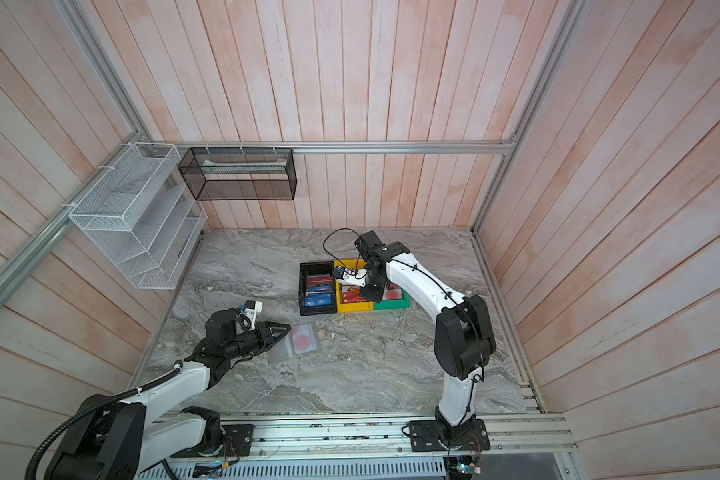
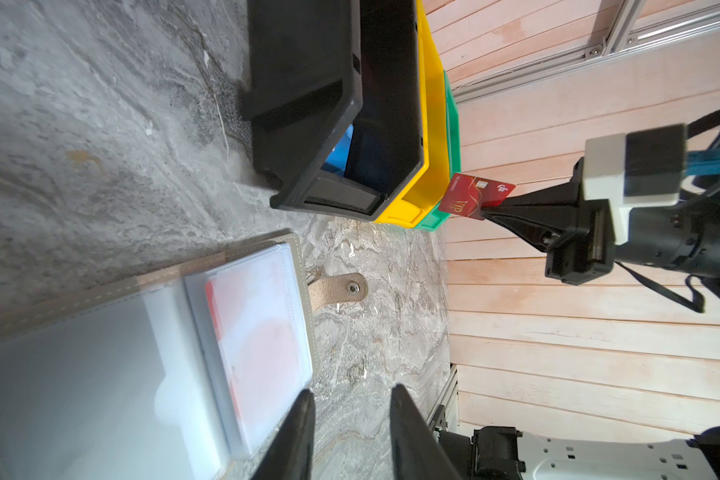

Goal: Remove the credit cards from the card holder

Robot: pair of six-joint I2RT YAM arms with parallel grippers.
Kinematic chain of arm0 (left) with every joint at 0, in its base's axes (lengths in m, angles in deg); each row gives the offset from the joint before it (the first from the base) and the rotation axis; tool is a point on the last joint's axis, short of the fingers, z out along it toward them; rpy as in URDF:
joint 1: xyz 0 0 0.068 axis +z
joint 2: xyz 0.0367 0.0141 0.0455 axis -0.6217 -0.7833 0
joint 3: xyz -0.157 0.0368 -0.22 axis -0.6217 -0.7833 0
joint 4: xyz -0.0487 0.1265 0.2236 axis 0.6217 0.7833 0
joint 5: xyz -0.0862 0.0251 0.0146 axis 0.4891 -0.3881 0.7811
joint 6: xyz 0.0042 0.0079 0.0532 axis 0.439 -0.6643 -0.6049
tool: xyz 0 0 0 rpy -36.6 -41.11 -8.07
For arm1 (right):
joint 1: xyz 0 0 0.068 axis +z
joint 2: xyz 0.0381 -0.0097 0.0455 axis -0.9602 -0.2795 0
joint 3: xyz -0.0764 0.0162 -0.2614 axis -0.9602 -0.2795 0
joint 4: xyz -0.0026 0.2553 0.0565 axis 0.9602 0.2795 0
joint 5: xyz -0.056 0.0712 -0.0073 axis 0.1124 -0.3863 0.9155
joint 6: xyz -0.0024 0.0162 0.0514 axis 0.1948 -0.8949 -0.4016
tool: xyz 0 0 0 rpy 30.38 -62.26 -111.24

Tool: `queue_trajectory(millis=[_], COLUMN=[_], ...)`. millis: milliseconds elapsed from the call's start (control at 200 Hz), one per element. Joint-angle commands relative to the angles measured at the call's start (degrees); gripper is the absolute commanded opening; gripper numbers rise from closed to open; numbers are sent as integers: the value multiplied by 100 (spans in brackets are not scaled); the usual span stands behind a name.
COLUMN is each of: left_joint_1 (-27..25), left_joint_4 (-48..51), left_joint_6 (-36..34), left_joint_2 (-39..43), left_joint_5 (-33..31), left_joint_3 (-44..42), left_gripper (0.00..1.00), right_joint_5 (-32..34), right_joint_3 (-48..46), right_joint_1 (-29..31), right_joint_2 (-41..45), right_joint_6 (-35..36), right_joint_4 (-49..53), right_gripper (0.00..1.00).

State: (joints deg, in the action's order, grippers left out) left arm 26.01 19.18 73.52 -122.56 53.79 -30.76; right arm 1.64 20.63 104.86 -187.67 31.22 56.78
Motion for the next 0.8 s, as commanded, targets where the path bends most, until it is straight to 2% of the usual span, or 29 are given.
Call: queue_trajectory(millis=[0, 795], left_joint_1=[21, 134], left_joint_4=[-9, -113], left_joint_6=[-84, -139], left_joint_2=[-4, -235], left_joint_5=[82, 140], left_joint_3=[112, 90], left_gripper=[34, 34], right_joint_5=[239, 526], right_joint_3=[105, 467], right_joint_1=[95, 402], right_joint_2=[-127, -962], right_joint_6=[420, 681], right_joint_4=[-32, 166], right_gripper=[0, 0])
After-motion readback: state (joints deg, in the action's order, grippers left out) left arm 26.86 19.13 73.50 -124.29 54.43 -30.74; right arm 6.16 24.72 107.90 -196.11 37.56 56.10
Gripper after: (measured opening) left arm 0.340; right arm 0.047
